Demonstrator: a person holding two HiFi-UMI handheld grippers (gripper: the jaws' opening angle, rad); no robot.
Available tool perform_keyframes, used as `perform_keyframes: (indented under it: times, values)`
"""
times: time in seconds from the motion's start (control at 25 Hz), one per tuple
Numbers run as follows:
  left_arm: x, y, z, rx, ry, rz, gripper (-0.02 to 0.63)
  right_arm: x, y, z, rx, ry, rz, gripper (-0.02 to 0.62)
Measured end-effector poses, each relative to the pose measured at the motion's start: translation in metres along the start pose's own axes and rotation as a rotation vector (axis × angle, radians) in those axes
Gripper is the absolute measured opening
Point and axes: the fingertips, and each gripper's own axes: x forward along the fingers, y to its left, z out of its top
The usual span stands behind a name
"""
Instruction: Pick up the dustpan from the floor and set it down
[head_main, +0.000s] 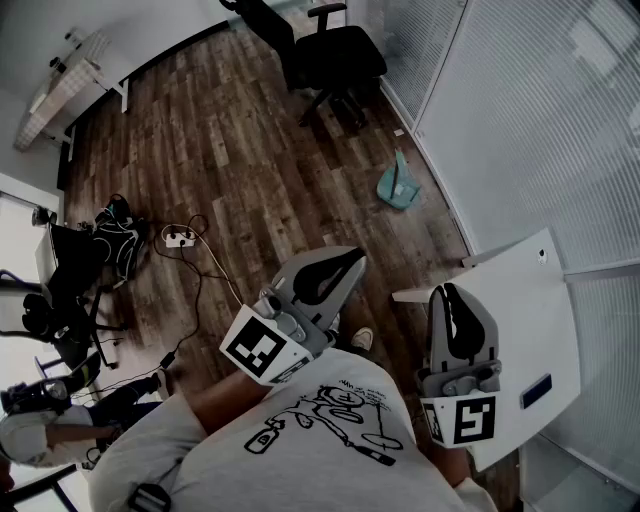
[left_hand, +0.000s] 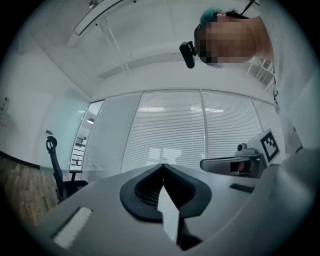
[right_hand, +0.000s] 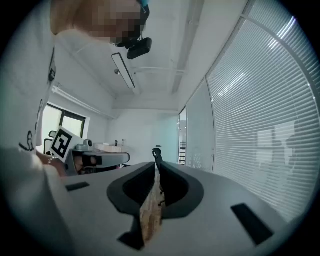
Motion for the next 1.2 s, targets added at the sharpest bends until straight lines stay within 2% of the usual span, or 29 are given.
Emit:
perform_keyframes:
  times: [0.28,0.52,0.92,1.2]
  values:
    - [-0.007,0.011,0.002,-0.008,-0.005,-0.007,0.002,0.008,0.008,0.003,0.003,-0.004,-0.014,0.028]
    - [-0.019,0.029,0.004,-0.019,0.006,-0.015,0.002,0.024,0.022,0.004,0.061,-0.020,-0.033,0.028]
    - [-0.030,0.055,-0.001,-0.032,0.012,-0.023,0.002,0.048,0.034,-0.009,0.071,0.008,-0.042,0.028]
    - [-0.006,0.075,-0.004,-0.041,0.008,-0.010,0.002,0.073,0.019,-0.009,0.051,0.011,-0.025,0.028]
